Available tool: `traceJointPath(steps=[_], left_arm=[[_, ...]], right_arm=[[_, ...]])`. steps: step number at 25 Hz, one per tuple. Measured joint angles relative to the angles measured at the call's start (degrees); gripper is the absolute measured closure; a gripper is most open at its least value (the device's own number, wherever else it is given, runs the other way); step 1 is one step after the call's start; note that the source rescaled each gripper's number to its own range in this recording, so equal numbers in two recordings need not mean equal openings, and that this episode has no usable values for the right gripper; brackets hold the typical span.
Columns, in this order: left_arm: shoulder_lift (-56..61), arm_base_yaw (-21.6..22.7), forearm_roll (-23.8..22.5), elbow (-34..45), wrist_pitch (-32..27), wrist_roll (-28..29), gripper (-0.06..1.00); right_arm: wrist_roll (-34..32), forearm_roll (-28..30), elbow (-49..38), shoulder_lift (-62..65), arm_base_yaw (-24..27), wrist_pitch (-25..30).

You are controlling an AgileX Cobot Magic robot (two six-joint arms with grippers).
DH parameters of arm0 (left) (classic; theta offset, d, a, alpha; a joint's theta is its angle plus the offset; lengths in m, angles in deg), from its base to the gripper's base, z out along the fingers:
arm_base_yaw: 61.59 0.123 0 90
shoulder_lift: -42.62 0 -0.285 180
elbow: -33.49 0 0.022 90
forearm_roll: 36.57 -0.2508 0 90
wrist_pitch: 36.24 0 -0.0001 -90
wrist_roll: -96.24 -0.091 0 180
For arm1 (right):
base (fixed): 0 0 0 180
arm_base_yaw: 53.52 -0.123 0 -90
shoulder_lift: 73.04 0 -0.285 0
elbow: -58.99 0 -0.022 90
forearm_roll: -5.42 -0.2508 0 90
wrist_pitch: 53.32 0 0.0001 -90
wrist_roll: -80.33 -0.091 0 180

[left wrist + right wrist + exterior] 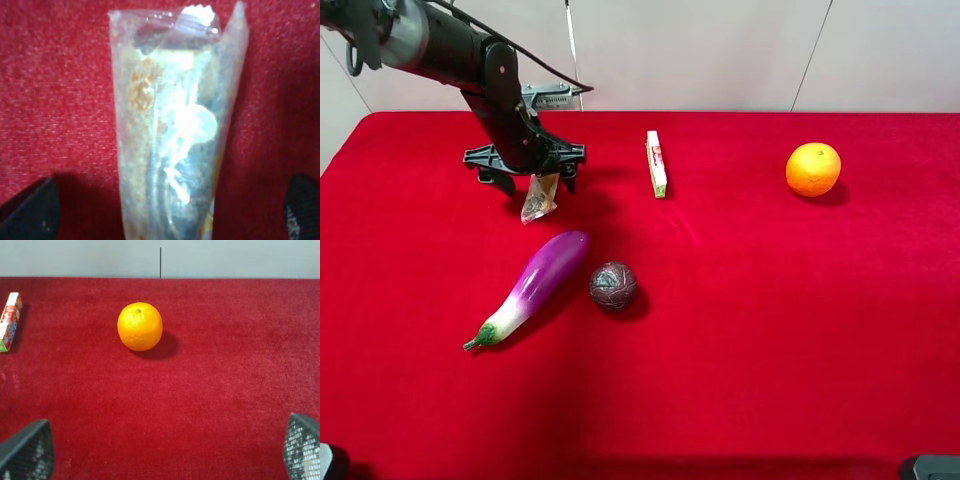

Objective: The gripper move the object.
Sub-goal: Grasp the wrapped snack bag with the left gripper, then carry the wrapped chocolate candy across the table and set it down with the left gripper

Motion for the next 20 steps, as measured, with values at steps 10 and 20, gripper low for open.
traceJointPath(steps=[10, 20], left_arm=[[-0.1, 0.0, 0.2, 0.0, 0.1, 0.1, 0.86], [-0.1, 0.0, 0.2, -0.2, -0.1, 0.1, 0.93]], right_arm=[[0.0, 0.0, 0.0, 0.0, 0.0, 0.0], [0.0, 0.0, 0.0, 0.0, 0.0, 0.0]])
